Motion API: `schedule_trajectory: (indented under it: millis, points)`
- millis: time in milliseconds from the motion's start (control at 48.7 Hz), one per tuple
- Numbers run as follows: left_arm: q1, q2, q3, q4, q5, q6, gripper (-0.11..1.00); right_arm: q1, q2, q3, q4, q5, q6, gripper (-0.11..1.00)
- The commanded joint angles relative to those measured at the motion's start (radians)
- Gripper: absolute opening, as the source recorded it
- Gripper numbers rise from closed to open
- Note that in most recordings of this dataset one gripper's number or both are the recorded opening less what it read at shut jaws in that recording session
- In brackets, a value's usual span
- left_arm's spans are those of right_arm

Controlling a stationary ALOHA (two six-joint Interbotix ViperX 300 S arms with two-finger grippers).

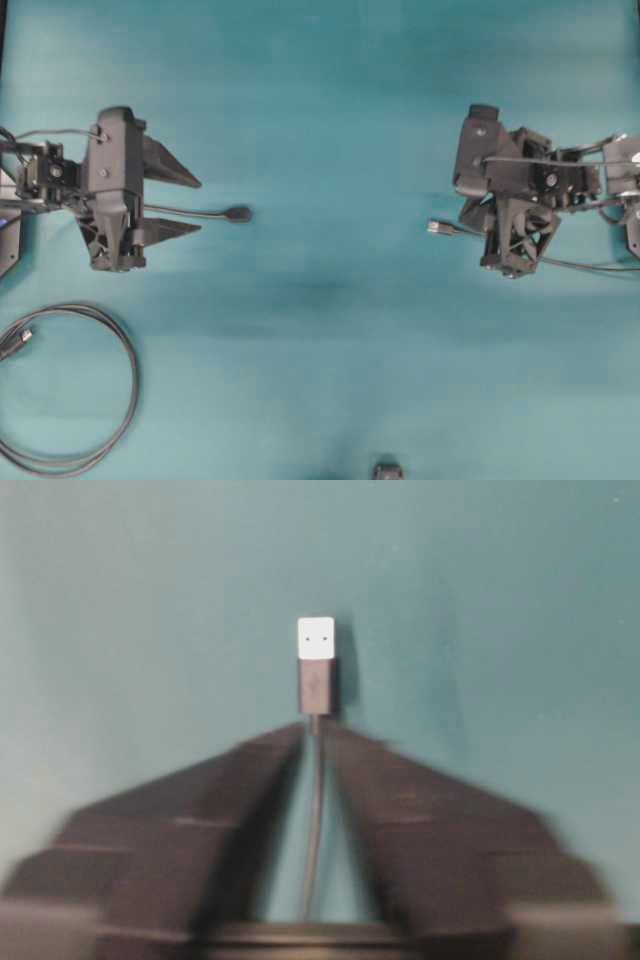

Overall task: Insert the USB using both arms.
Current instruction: 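Close left gripper on female USB end, right gripper on male plug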

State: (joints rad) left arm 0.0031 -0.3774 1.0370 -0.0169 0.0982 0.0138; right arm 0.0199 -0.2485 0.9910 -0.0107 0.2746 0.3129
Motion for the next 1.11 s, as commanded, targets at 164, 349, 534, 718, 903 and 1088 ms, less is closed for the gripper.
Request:
schedule_trajectory:
  millis: [164,349,534,718,903,1088]
  points:
    - [0.005,0.014,-0.011,-0.002,-0.026,-0.009,0.76,0.006,0.052,-0.054,-0.002,0.012,-0.002,0.67]
    - [0.003,0.031,-0.012,-0.002,-0.028,-0.011,0.76,0.017,0.094,-0.054,-0.002,0.012,0.0,0.58]
    - [0.003,0.041,-0.017,-0.002,-0.026,-0.011,0.76,0.023,0.11,-0.054,-0.002,0.011,0.002,0.58]
    - [0.003,0.043,-0.017,-0.002,-0.028,-0.011,0.76,0.023,0.117,-0.052,-0.002,0.011,0.0,0.57]
    - [0.005,0.043,-0.015,-0.002,-0.023,-0.011,0.76,0.023,0.138,-0.06,-0.005,0.009,0.0,0.57]
    - [0.003,0.043,-0.015,-0.002,-0.02,-0.012,0.76,0.023,0.172,-0.087,-0.041,0.009,0.002,0.57]
